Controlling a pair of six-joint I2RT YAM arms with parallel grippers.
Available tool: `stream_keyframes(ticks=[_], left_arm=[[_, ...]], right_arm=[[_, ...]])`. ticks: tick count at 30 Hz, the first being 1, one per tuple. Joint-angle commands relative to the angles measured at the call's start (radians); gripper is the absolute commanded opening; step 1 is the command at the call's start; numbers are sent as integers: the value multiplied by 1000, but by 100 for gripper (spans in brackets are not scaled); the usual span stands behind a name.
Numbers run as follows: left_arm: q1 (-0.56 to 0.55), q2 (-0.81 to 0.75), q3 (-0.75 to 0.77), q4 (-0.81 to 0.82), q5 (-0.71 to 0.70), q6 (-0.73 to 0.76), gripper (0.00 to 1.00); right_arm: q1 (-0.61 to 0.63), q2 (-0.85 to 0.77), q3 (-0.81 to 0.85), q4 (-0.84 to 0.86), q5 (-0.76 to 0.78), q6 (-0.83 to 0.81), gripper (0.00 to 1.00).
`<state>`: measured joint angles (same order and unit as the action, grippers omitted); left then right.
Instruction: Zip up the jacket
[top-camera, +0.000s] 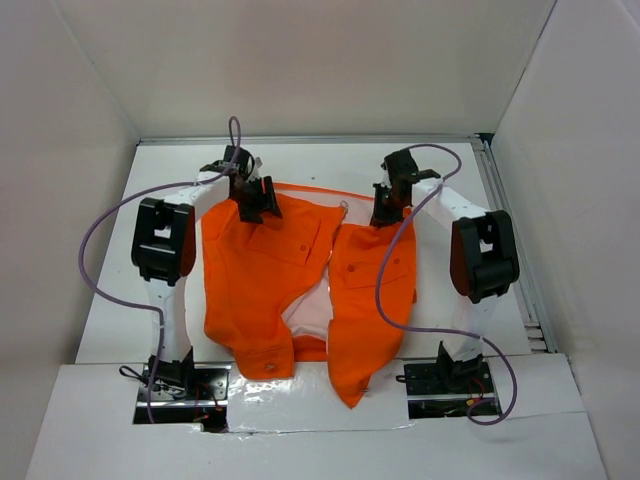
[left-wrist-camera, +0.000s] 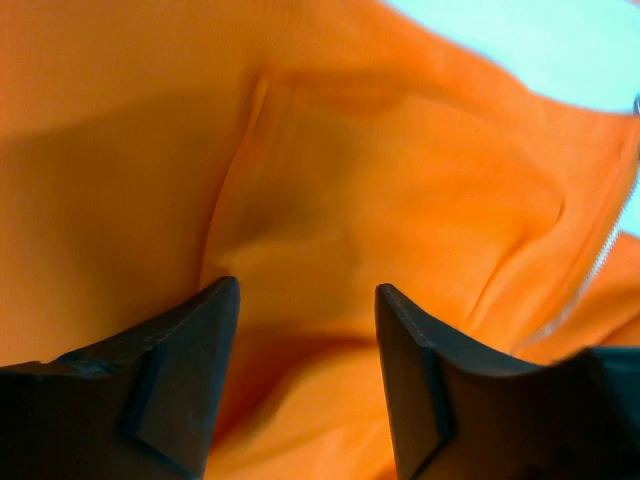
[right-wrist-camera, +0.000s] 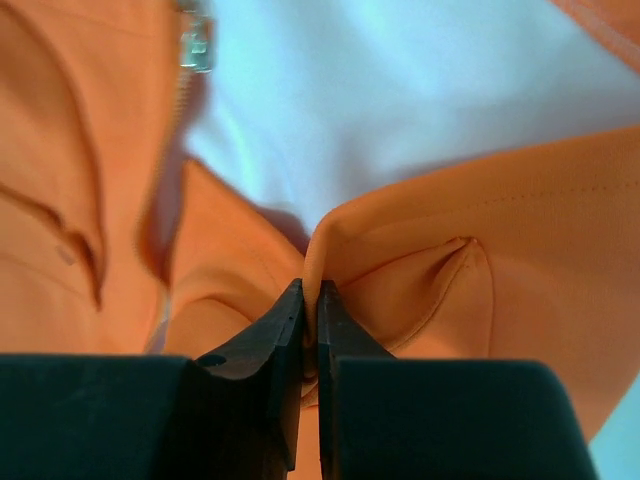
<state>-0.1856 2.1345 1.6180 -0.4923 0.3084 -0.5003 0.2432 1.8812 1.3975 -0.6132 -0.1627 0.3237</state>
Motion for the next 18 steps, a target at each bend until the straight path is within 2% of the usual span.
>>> stream_keyframes(ticks=[1,2,3,4,6,8,11,13,16,18], left_arm=[[3,-128,-6,-72,46,37,76],[-17,-171,-7,-60,96,55,79],[-28,-188,-3,-31,124,69,83],[-44,-200,5,-16,150,104,92],[-84,-205,57,21,213,134,99],[-104,-176,115,34,267,150,99],[-129,-46,258,17,354,164,99],[-141,10,342,26,460,164,99],[-161,8,320,150,622,160,99],[-167,-1,280,184,659,154,99]], right_arm=[[-10,-89,-23,96,-159,-81,10],[-9,-128,-32,119,-257,-125,9],[-10,-148,-47,151,-289,-138,9],[-10,-169,-84,230,-317,-150,10],[-13,-226,-113,303,-382,-172,10],[-24,-254,-130,373,-431,-192,10],[-51,-252,-111,417,-524,-193,10],[-71,-248,-98,438,-567,-204,11],[-87,-235,-88,478,-665,-201,13],[-91,-232,-81,497,-628,-169,10]])
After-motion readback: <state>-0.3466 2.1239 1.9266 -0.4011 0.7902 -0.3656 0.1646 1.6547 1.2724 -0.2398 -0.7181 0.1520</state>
